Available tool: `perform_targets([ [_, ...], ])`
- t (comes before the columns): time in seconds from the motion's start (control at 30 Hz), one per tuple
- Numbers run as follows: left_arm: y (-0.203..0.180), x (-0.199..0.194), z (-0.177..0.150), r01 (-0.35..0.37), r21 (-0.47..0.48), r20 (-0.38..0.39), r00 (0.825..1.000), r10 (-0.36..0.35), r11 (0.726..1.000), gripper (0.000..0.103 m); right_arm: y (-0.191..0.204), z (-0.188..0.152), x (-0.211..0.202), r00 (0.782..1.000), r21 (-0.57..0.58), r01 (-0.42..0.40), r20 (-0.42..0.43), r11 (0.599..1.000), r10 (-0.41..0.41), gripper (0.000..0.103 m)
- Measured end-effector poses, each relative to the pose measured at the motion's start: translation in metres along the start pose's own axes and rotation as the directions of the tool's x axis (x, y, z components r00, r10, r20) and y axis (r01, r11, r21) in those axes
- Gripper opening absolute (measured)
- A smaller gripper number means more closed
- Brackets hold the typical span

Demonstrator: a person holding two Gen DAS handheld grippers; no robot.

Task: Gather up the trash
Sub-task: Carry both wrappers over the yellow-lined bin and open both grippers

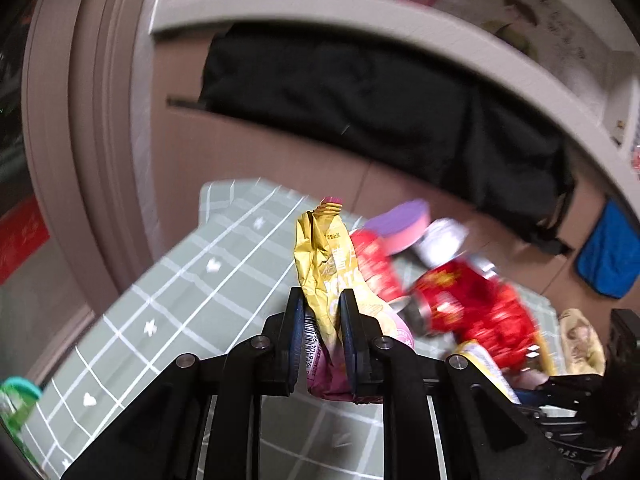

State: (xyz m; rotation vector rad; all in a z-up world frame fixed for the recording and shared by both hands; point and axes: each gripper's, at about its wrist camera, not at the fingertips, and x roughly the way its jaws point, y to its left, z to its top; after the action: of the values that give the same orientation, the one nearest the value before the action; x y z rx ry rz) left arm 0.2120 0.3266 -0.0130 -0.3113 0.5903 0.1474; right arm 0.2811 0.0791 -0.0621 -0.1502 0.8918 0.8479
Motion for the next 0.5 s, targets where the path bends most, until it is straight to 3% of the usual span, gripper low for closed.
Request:
perform_targets([
  [0.1, -0.024, -0.024, 0.015, 0.025, 0.029, 0.064, 0.998, -0.027, 0.999, 0.018, 0.002, 0.012, -0.031, 0.997, -0.009, -0.003, 0.082, 1.0, 0.003, 0.015],
  [0.23, -0.07, -0.055, 0.034, 0.057, 0.088, 0.147, 0.987, -0.07, 0.994, 0.018, -0.005, 0.031, -0.089, 0.973, 0.017, 0.069, 0.219, 0.997, -0.072, 0.015],
  [0.4, -0.149, -0.082, 0.048, 0.092, 0.198, 0.238, 0.961, -0.139, 0.976, 0.018, -0.023, 0.038, -0.18, 0.887, 0.082, 0.255, 0.378, 0.964, -0.266, 0.015],
  [0.5, -0.198, -0.087, 0.049, 0.138, 0.242, 0.232, 0.953, -0.195, 0.961, 0.018, -0.04, 0.03, -0.224, 0.838, 0.118, 0.329, 0.421, 0.937, -0.347, 0.015],
])
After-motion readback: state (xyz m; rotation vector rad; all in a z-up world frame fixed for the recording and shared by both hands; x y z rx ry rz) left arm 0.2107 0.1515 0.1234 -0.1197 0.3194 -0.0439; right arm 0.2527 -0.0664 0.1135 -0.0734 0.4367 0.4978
